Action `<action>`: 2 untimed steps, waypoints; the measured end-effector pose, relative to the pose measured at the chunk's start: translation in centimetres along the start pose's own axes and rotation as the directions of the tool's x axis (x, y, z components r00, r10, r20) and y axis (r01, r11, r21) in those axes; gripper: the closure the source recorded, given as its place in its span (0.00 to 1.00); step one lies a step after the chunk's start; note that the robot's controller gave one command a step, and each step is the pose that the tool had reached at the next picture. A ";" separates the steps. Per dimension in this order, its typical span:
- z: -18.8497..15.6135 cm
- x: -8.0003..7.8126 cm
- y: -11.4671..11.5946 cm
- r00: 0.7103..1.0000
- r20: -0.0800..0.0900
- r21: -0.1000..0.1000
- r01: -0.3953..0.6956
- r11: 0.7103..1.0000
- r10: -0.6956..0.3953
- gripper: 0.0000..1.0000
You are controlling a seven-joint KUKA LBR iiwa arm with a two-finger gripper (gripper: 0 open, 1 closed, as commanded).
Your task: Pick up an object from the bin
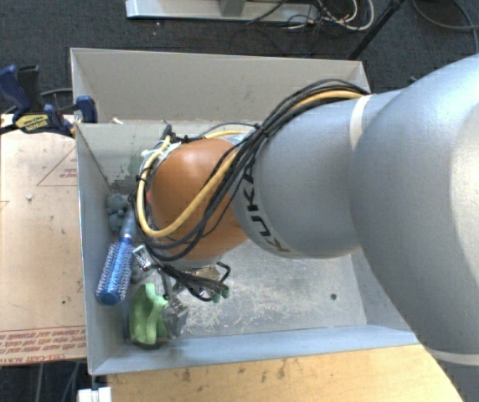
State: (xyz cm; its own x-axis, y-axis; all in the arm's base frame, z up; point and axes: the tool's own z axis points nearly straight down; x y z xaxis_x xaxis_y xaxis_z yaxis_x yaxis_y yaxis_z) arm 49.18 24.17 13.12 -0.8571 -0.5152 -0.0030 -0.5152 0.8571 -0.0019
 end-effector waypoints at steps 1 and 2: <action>5.3 0.1 -0.1 0.996 0.001 0.008 0.086 0.996 -0.086 0.00; 5.2 0.2 0.3 0.996 0.000 0.001 0.088 0.996 -0.088 1.00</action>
Offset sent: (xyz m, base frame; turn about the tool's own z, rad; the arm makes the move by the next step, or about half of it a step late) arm -0.0055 0.0030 -0.0543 -0.0933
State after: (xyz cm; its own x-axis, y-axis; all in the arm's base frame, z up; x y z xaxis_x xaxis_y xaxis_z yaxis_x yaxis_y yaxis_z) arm 48.92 24.31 7.90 -0.8086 -0.5884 -0.0033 -0.5883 0.8086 -0.0035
